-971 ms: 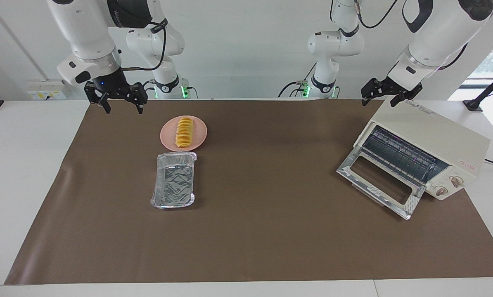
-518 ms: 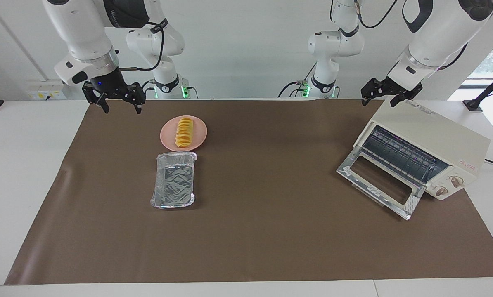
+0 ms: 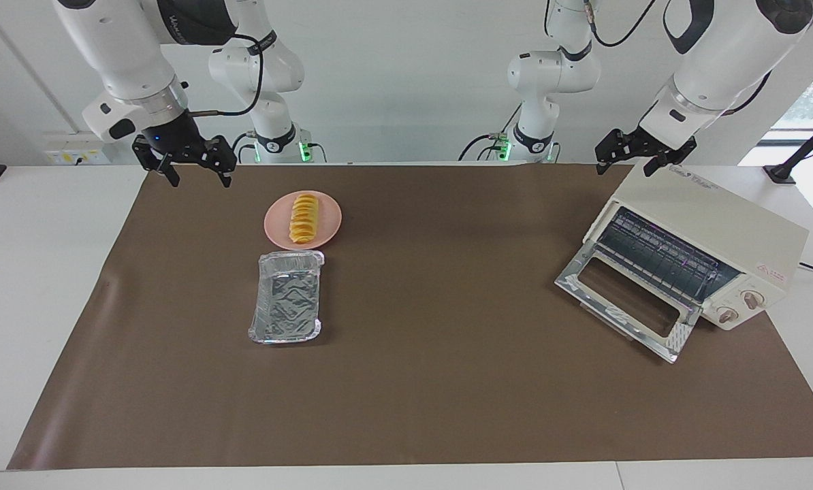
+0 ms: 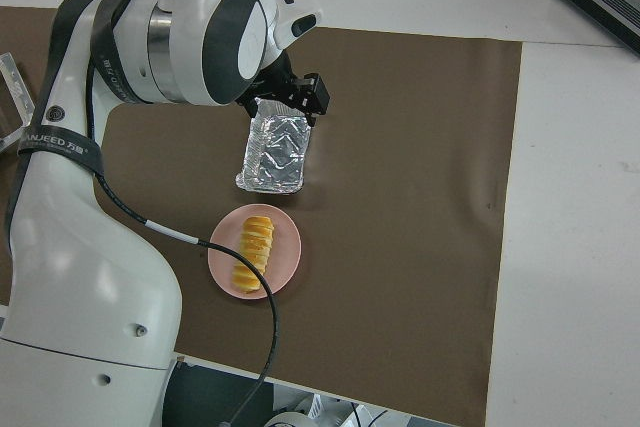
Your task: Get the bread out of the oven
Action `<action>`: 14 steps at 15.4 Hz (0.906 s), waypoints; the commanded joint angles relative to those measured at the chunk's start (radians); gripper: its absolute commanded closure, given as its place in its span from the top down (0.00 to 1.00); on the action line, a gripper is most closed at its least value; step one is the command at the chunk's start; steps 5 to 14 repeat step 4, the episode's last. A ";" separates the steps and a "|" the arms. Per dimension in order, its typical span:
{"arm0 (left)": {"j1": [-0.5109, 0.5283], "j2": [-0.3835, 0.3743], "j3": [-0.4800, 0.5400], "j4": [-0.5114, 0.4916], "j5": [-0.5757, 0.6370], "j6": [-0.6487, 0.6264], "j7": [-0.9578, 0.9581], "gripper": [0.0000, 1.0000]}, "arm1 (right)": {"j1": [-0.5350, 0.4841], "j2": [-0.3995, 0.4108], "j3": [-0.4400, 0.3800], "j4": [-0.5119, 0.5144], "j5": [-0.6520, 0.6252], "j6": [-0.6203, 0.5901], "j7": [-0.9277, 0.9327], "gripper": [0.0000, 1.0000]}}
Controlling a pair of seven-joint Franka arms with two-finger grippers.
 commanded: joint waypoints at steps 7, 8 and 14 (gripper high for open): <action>0.007 -0.020 -0.002 -0.022 -0.014 0.006 -0.007 1.00 | -0.015 0.013 0.006 0.025 0.014 -0.020 -0.019 1.00; 0.007 -0.020 -0.002 -0.022 -0.014 0.006 -0.007 1.00 | -0.015 0.013 0.006 0.025 0.014 -0.020 -0.019 1.00; 0.007 -0.020 -0.002 -0.022 -0.014 0.006 -0.007 1.00 | -0.015 0.013 0.006 0.025 0.014 -0.020 -0.019 1.00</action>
